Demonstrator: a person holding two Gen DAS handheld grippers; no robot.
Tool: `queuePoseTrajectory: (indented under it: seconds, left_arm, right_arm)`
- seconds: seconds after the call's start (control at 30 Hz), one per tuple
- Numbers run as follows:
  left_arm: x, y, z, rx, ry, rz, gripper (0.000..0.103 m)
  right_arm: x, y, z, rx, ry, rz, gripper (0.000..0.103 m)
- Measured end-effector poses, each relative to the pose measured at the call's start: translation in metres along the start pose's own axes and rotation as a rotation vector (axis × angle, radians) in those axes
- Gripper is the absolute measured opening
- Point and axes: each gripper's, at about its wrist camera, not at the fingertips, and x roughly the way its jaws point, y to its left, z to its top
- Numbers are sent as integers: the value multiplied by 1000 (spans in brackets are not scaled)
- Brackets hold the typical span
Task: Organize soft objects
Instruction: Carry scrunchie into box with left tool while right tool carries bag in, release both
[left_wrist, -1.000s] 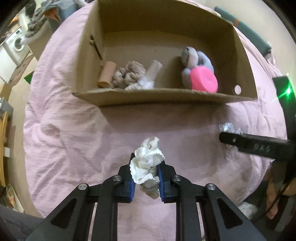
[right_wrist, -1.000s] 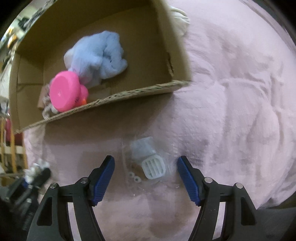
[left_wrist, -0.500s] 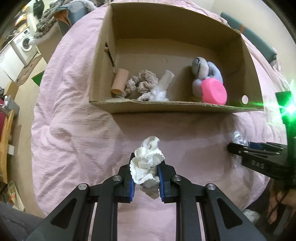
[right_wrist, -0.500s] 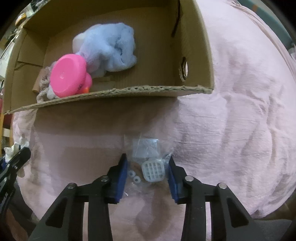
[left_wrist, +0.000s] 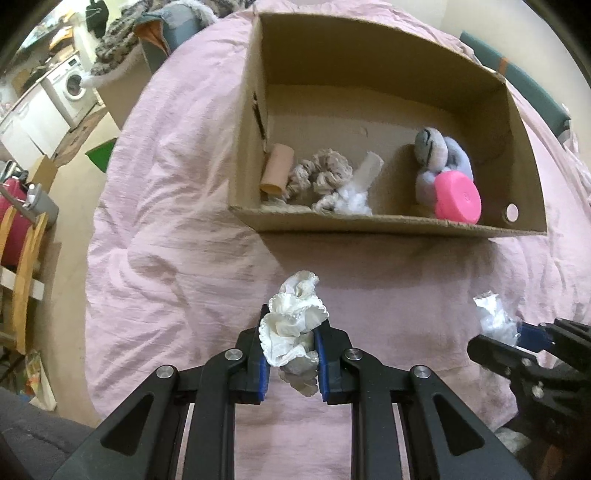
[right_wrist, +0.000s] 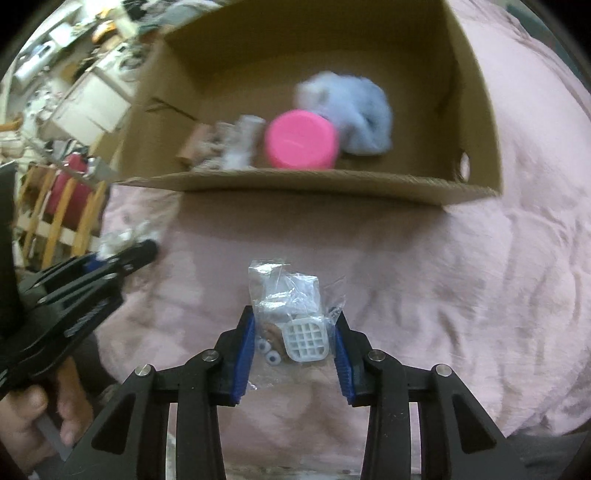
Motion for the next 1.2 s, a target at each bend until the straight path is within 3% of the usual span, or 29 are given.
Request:
queuePoseTrajectory:
  seconds: [0.2, 0.3, 0.57, 0.73, 0.87, 1.2]
  left_arm:
    - [-23, 2, 11, 31, -77, 48, 18]
    - [-40, 10, 26, -5, -111, 3, 18]
    - [-75, 15, 74, -11, -257, -3, 18]
    - [-61, 10, 105, 39, -340, -9, 18]
    - [-37, 13, 114, 0, -314, -78, 18]
    - [-4, 7, 111, 21, -267, -86, 19]
  right_arm:
    - [-41, 9, 17, -80, -187, 37, 41]
    - [-62, 7, 26, -73, -243, 67, 41]
    - [-92, -9, 66, -19, -366, 101, 41]
    - [-81, -27, 91, 16, -383, 78, 41]
    - [-54, -47, 98, 72, -366, 53, 41]
    - [-11, -68, 102, 157, -265, -7, 41]
